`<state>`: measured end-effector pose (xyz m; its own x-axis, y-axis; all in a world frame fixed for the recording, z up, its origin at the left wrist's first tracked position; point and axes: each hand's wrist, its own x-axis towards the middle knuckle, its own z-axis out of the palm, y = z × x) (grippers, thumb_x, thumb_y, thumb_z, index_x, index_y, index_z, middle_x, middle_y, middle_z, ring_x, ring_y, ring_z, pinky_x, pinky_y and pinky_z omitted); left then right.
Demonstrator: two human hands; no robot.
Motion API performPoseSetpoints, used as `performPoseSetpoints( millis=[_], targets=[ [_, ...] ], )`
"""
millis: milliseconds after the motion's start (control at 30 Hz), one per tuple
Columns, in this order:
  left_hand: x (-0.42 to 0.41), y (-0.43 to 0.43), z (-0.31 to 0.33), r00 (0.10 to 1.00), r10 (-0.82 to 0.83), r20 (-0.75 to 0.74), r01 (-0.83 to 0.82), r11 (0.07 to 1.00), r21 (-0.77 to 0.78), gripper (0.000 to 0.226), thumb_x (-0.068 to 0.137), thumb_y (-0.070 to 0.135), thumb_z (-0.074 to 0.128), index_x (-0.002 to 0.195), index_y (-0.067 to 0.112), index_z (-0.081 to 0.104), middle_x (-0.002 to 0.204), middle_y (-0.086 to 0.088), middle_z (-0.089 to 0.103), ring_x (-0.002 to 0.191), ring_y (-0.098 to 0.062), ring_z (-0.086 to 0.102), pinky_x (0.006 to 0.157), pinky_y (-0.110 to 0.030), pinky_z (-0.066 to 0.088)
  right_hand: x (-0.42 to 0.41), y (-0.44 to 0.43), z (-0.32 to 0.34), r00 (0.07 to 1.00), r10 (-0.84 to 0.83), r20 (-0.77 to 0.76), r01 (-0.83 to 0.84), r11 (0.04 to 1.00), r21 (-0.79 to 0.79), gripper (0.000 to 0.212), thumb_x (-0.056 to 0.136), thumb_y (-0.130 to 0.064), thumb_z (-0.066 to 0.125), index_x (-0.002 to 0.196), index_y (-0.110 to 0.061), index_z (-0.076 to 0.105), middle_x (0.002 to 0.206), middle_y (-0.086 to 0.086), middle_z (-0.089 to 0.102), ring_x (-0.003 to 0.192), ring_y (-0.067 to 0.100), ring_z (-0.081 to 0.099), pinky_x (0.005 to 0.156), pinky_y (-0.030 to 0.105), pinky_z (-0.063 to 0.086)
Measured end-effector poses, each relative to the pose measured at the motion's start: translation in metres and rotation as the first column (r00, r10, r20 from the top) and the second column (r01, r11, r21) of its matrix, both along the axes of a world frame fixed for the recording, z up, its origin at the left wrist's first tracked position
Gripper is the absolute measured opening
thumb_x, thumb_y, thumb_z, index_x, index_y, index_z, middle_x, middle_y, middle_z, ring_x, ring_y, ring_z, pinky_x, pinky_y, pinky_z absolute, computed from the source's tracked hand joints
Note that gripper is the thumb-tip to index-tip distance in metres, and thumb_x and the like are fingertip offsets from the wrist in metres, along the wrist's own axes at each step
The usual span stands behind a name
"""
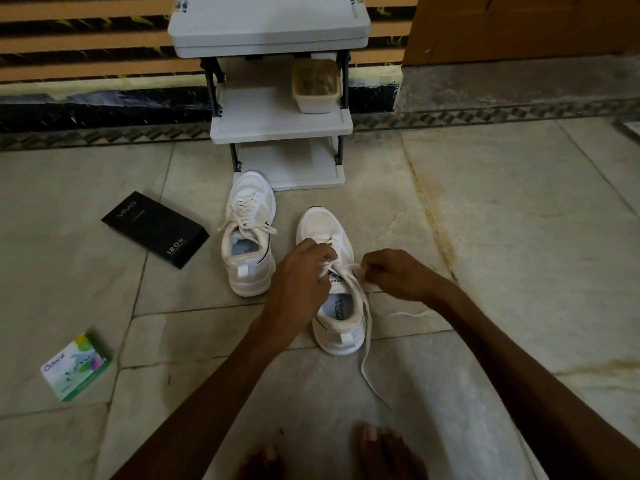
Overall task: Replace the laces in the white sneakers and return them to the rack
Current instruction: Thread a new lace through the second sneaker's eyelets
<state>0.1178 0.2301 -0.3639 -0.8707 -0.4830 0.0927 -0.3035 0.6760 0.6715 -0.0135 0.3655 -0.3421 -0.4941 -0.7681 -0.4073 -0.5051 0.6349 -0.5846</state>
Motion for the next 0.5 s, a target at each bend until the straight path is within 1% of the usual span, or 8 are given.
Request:
performPoseSetpoints(
  millis=[67,100,167,233,300,367,433,500],
  targets=[
    [0.0,-0.001,-0.001,1.0,0.01,0.014,-0.009,1.0,-0.007,0.036,0.07,0.0,0.07,0.101,0.02,0.068,0.102,0.005,0.064,0.089,-0.016,0.065,0.076,-0.034,0.054,-0.002,0.004,0.015,0.958,-0.163,0.238,0.197,0.972,-0.129,0.025,0.096,-0.017,0.049,0.075,-0.016,0.063,0.082,-0.002,0.064,0.079,0.015,0.057,0.07,0.026,0.042],
    [0.0,-0.001,-0.002,1.0,0.021,0.018,-0.02,1.0,-0.019,0.035,0.071,0.001,0.071,0.1,0.019,0.069,0.101,0.004,0.065,0.089,-0.016,0.065,0.075,-0.03,0.052,-0.003,0.006,0.022,0.932,-0.192,0.307,0.251,0.953,-0.168,0.029,0.096,-0.017,0.049,0.071,-0.018,0.063,0.078,-0.003,0.064,0.077,0.014,0.056,0.071,0.027,0.043],
    [0.0,0.0,-0.002,0.998,0.052,0.032,-0.05,0.997,-0.066,0.03,0.073,0.005,0.071,0.099,0.02,0.071,0.099,0.003,0.067,0.089,-0.015,0.065,0.072,-0.02,0.043,-0.004,0.008,0.031,0.916,-0.19,0.354,0.271,0.943,-0.195,0.033,0.096,-0.019,0.05,0.065,-0.022,0.061,0.07,-0.007,0.061,0.074,0.012,0.053,0.073,0.029,0.042],
    [-0.001,-0.001,0.0,0.996,0.073,0.044,-0.069,0.994,-0.086,0.027,0.075,0.007,0.071,0.099,0.019,0.073,0.097,0.002,0.07,0.088,-0.016,0.065,0.071,-0.02,0.042,-0.002,0.009,0.03,0.878,-0.237,0.416,0.335,0.925,-0.18,0.028,0.098,-0.02,0.051,0.073,-0.023,0.063,0.077,-0.007,0.062,0.078,0.012,0.054,0.076,0.028,0.044],
    [-0.001,-0.001,0.002,0.996,0.079,0.037,-0.075,0.993,-0.086,0.023,0.075,0.007,0.072,0.096,0.018,0.073,0.091,0.0,0.071,0.085,-0.019,0.066,0.071,-0.03,0.049,-0.001,0.009,0.025,0.786,-0.358,0.505,0.476,0.871,-0.123,0.02,0.098,-0.021,0.052,0.081,-0.02,0.063,0.086,-0.002,0.062,0.08,0.014,0.053,0.074,0.026,0.046],
    [0.0,0.0,0.003,0.996,0.083,0.029,-0.08,0.991,-0.108,0.02,0.076,0.008,0.072,0.094,0.017,0.073,0.088,0.0,0.071,0.083,-0.021,0.066,0.072,-0.035,0.052,0.002,0.01,0.02,0.658,-0.431,0.618,0.589,0.805,-0.066,0.019,0.095,-0.018,0.055,0.079,-0.013,0.064,0.079,0.003,0.056,0.069,0.015,0.046,0.064,0.028,0.043],
    [0.0,-0.002,0.0,0.996,0.075,0.052,-0.07,0.992,-0.104,0.025,0.077,0.009,0.07,0.1,0.02,0.071,0.097,0.002,0.068,0.088,-0.018,0.065,0.075,-0.03,0.05,0.003,0.011,0.022,0.57,-0.438,0.695,0.635,0.772,-0.035,0.019,0.092,-0.02,0.059,0.075,-0.012,0.062,0.07,0.001,0.051,0.061,0.013,0.039,0.057,0.027,0.038],
    [-0.002,-0.004,0.0,0.994,-0.015,0.11,0.022,0.998,-0.067,0.035,0.079,0.013,0.068,0.112,0.026,0.067,0.11,0.005,0.061,0.097,-0.012,0.06,0.079,-0.019,0.042,0.004,0.012,0.034,0.608,-0.38,0.697,0.587,0.806,-0.073,0.029,0.092,-0.028,0.062,0.066,-0.017,0.057,0.062,-0.003,0.047,0.057,0.01,0.036,0.057,0.025,0.038]
  ],
)
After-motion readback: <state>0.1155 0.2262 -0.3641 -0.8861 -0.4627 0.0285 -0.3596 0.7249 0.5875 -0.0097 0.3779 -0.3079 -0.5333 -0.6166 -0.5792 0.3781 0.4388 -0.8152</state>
